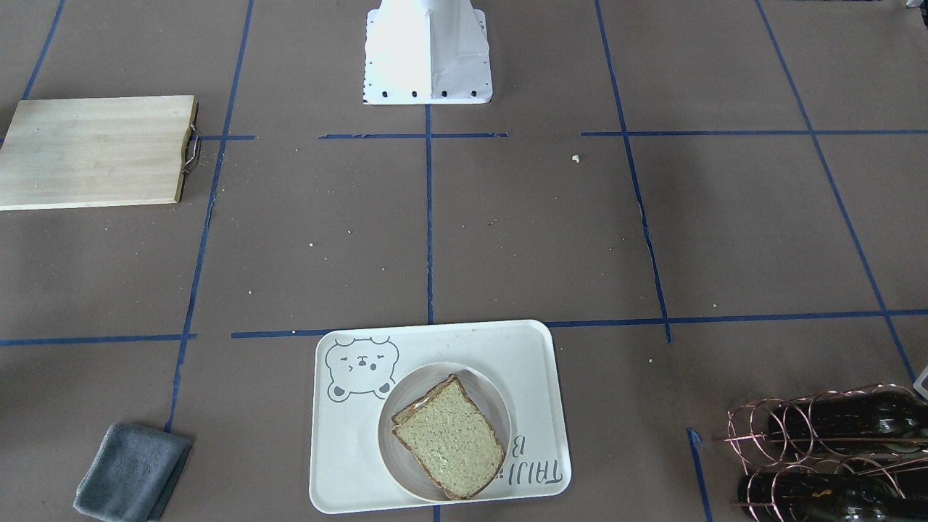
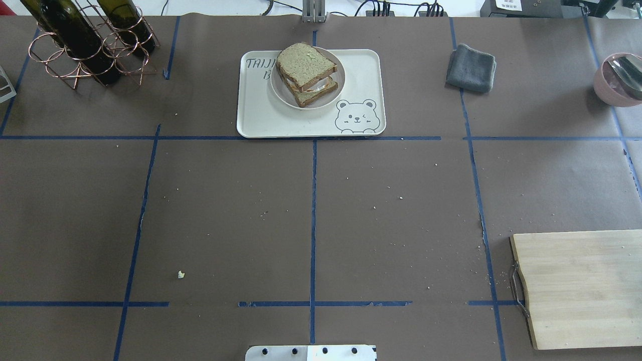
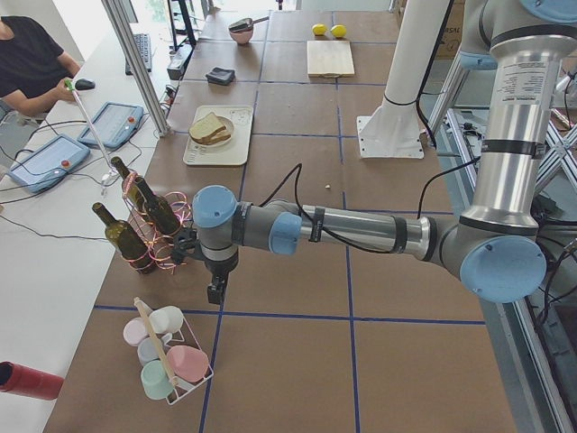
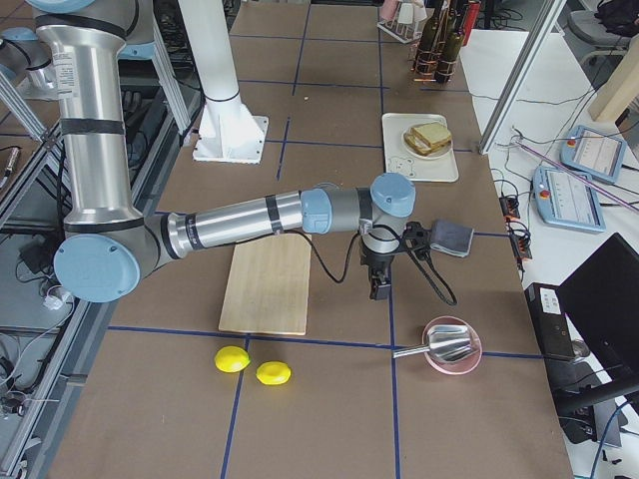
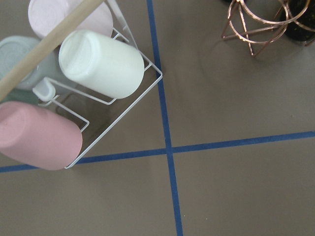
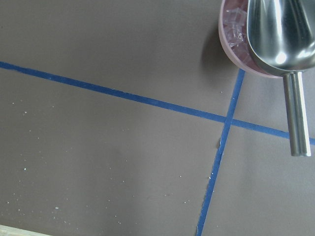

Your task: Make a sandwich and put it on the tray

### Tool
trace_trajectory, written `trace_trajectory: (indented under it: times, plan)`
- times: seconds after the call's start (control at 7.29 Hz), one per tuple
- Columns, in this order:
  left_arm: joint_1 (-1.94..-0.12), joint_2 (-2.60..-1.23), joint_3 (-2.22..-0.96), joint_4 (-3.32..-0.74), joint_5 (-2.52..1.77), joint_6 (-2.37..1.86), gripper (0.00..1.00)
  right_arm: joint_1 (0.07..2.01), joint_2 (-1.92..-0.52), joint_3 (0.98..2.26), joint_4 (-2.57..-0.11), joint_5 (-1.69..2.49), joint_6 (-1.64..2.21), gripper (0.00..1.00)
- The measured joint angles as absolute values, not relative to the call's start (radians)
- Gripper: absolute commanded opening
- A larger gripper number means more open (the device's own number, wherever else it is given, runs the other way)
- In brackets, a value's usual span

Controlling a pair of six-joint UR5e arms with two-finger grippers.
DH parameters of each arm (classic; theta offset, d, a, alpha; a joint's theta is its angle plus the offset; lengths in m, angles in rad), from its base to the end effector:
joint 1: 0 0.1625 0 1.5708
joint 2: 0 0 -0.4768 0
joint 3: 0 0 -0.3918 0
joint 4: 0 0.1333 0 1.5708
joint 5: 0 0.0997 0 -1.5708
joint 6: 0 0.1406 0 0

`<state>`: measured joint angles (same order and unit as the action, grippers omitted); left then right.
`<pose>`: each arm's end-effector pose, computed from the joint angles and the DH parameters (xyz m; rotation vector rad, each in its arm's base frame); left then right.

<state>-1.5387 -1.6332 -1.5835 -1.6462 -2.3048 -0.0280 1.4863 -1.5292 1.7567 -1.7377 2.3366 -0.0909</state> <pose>-0.0219 -0.5356 0.6972 0.1216 0.7366 0.0591 -0.0071 -0.5084 0.6456 0.0601 -0.7666 -0.1899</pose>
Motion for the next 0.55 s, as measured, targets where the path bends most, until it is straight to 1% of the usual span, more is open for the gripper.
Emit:
trace_trajectory:
  times: [0.27, 0.55]
  plan:
    - [-1.54, -1.603, -1.563, -1.644, -2.313, -0.026, 1.0, 1.524, -1.538, 1.704, -1.737, 2.392, -0.095, 1.0]
    - [-1.542, -1.583, -1.58, -1.644, -2.315, -0.028, 1.0, 1.54, -1.553, 1.675, -1.735, 2.399, -0.098, 1.0]
